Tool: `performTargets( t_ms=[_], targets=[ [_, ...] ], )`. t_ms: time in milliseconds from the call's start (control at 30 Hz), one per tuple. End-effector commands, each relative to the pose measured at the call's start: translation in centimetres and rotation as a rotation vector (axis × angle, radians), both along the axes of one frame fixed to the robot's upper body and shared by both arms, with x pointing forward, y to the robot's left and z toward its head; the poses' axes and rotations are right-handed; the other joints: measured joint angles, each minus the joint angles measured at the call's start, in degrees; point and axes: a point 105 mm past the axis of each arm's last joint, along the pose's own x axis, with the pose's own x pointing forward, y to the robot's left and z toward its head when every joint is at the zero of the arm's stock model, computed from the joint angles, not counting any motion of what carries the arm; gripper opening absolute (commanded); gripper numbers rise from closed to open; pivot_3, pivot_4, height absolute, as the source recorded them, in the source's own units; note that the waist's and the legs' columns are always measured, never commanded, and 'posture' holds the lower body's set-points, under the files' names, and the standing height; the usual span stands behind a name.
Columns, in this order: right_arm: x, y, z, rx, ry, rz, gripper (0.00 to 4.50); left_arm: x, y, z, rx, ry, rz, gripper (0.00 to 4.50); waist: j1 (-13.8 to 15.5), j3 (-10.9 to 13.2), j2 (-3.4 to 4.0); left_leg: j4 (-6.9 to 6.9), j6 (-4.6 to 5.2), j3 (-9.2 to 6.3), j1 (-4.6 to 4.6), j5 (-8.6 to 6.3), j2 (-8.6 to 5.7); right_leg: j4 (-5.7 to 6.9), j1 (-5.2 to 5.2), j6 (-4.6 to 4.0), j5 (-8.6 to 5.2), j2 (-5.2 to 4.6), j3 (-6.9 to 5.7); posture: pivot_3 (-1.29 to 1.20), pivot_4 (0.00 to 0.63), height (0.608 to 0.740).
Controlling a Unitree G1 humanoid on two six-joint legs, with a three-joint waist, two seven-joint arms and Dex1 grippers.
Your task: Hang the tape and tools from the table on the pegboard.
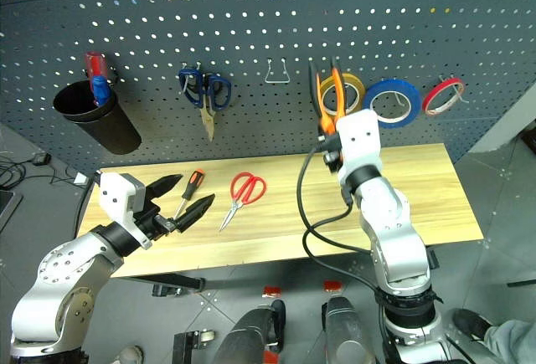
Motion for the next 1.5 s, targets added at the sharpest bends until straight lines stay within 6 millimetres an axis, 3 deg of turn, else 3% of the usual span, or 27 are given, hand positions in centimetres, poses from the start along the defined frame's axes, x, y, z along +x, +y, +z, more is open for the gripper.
performTargets(
  t_ms=[33, 233, 467, 733, 1100, 1500],
  targets=[
    [-1.1, 1.6, 4.0, 0.026, -0.197, 0.030, 2.13, -0.4, 0.0, 2.2, -0.013, -0.051, 0.008, 4.50, 0.00, -0.01, -0.01, 0.00, -0.01, 0.00, 0.00, 0.01, 0.02, 0.00, 0.01, -0.02, 0.01, 0.02, 0.00, -0.18, 0.230, 0.740],
    [-0.3, 4.9, 8.5, 0.075, -0.374, 0.080, 2.13, 0.2, -0.1, 4.0, -0.062, -0.066, 0.042, 4.50, 0.09, -0.01, -0.02, 0.10, -0.04, 0.02, 0.00, 0.04, 0.04, 0.01, -0.04, -0.16, 0.11, 0.05, 0.00, -0.16, 0.233, 0.740],
    [1.3, 7.9, 10.3, 0.106, -0.461, 0.125, 2.13, 1.4, 2.0, 4.4, 0.020, -0.068, 0.177, 4.50, 0.03, -0.02, -0.04, 0.07, -0.15, 0.03, 0.00, 0.11, 0.19, 0.01, -0.03, -0.21, 0.14, 0.25, 0.01, -0.13, 0.238, 0.740],
    [3.7, 9.9, 9.9, 0.091, -0.482, 0.122, 2.13, 2.4, 1.3, 4.9, 0.044, -0.087, 0.161, 4.50, 0.09, -0.01, -0.04, 0.06, -0.31, 0.13, 0.00, 0.19, 0.53, 0.02, -0.02, -0.42, 0.26, 0.57, 0.04, -0.10, 0.268, 0.740],
    [7.0, 12.2, 7.1, -0.003, -0.407, 0.097, 2.13, 3.7, 0.2, 5.1, 0.052, -0.107, 0.131, 4.50, 0.15, 0.16, -0.12, 0.03, -0.38, 0.13, 0.00, 0.23, 0.62, 0.04, -0.04, -0.52, 0.31, 0.67, 0.07, -0.06, 0.314, 0.740],
    [8.9, 10.2, 6.7, -0.058, -0.405, 0.005, 2.13, 3.5, 0.3, 5.2, 0.067, -0.100, 0.116, 4.50, 1.76, 0.86, -0.26, -0.01, -0.39, 0.10, 0.00, 0.24, 0.63, 0.04, -0.07, -0.53, 0.31, 0.67, 0.05, -0.02, 0.324, 0.740]
  ],
)
